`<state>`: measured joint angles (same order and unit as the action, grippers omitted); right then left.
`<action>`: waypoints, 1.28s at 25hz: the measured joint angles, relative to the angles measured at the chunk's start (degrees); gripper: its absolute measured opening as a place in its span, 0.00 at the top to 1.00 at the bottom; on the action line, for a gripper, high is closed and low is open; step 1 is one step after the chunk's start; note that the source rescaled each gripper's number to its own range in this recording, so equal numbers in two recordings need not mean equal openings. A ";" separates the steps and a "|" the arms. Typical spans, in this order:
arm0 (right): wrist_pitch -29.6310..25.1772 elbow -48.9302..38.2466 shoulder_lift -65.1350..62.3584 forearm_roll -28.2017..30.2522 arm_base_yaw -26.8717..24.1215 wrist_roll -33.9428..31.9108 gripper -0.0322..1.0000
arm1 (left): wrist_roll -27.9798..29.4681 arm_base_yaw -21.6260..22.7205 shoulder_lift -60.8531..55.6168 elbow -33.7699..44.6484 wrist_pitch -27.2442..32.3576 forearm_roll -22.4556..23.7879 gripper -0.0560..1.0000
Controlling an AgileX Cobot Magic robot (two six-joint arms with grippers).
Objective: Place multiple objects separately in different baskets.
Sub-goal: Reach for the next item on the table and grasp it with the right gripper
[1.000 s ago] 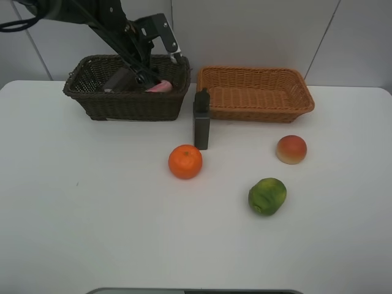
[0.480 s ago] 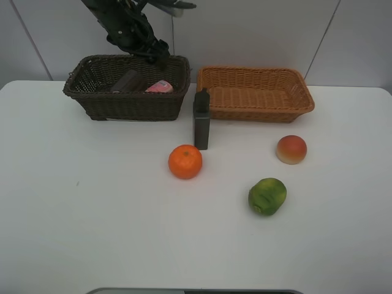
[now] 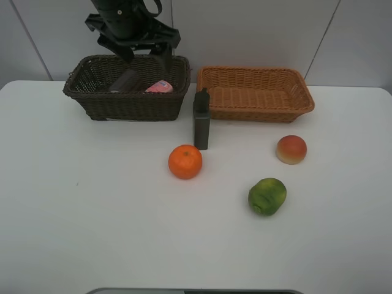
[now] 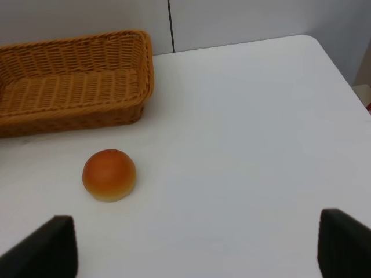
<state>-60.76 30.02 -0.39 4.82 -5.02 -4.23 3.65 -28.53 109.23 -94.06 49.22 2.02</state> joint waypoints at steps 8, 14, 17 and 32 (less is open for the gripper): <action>0.00 0.00 0.00 0.00 0.00 0.00 0.14 | 7.16 -0.60 -11.57 12.54 -0.35 0.05 0.03; 0.00 0.00 0.00 0.00 0.00 0.00 0.14 | 9.17 3.69 -22.90 23.87 -0.60 0.04 0.03; 0.00 0.00 0.00 0.00 0.00 0.00 0.14 | 9.43 8.32 -30.67 29.76 -0.60 0.04 0.03; 0.00 0.00 0.00 0.00 0.00 0.00 0.14 | 1.86 18.02 -77.59 53.34 6.99 0.03 0.03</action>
<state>-60.76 30.02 -0.39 4.82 -5.02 -4.23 5.51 -10.52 31.64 -40.72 56.21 2.04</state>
